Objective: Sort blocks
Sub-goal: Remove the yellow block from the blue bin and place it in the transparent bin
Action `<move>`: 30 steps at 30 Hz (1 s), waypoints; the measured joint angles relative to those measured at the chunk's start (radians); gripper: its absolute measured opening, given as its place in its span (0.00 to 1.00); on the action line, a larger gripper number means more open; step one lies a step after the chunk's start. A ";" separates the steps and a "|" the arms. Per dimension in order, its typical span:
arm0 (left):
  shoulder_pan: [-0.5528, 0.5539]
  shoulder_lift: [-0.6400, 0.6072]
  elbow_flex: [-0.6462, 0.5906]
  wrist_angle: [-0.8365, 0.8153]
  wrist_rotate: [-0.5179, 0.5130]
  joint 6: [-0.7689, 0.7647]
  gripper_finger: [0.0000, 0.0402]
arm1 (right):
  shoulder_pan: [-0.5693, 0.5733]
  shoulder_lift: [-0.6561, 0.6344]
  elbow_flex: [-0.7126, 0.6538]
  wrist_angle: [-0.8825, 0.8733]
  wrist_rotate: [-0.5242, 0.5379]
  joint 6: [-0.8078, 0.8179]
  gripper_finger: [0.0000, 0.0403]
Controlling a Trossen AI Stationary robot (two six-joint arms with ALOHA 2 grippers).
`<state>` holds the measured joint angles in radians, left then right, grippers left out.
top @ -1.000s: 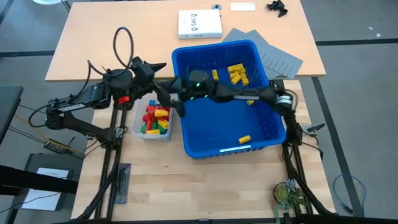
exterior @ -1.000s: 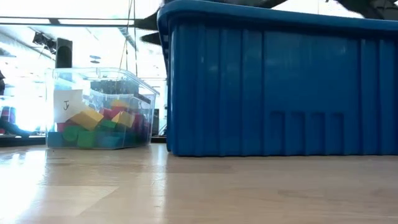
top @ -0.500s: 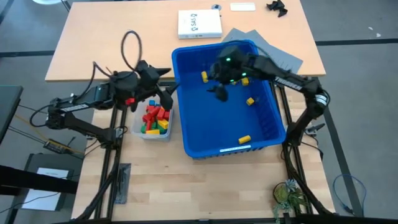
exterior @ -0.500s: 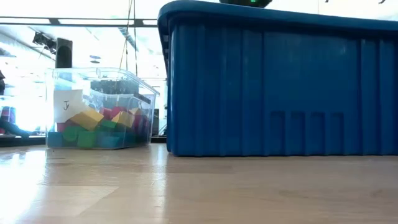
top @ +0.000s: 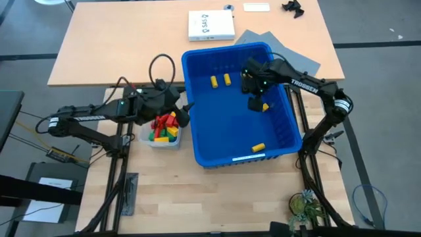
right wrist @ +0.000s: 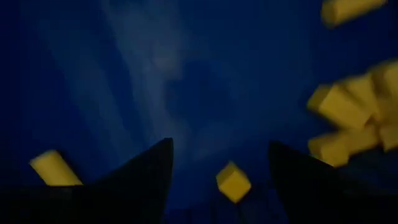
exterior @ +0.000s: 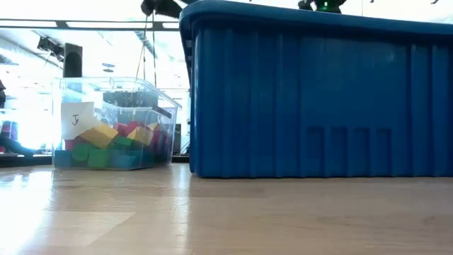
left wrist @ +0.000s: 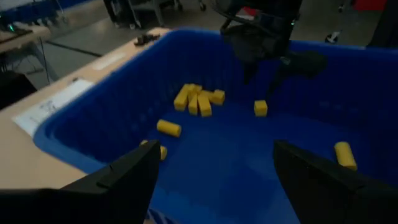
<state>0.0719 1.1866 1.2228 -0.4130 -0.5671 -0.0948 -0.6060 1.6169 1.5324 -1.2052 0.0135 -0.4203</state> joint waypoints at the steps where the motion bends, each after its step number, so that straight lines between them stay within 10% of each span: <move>1: 0.000 0.000 -0.017 0.007 0.000 -0.012 0.79 | 0.000 0.000 -0.023 -0.002 0.022 0.011 0.63; 7: 0.000 0.000 -0.121 0.115 0.000 -0.019 0.79 | 0.000 0.000 -0.166 0.009 0.158 -0.006 0.62; 18: 0.000 0.003 -0.148 0.166 0.000 -0.022 0.79 | -0.003 0.000 -0.486 0.257 0.314 -0.588 0.57; 30: 0.000 0.004 -0.148 0.178 0.003 -0.022 0.79 | -0.067 0.000 -0.643 0.547 0.380 -0.707 0.56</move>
<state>0.0715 1.1903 1.0752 -0.2352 -0.5642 -0.1172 -0.6733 1.6165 0.8894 -0.6584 0.3932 -1.1271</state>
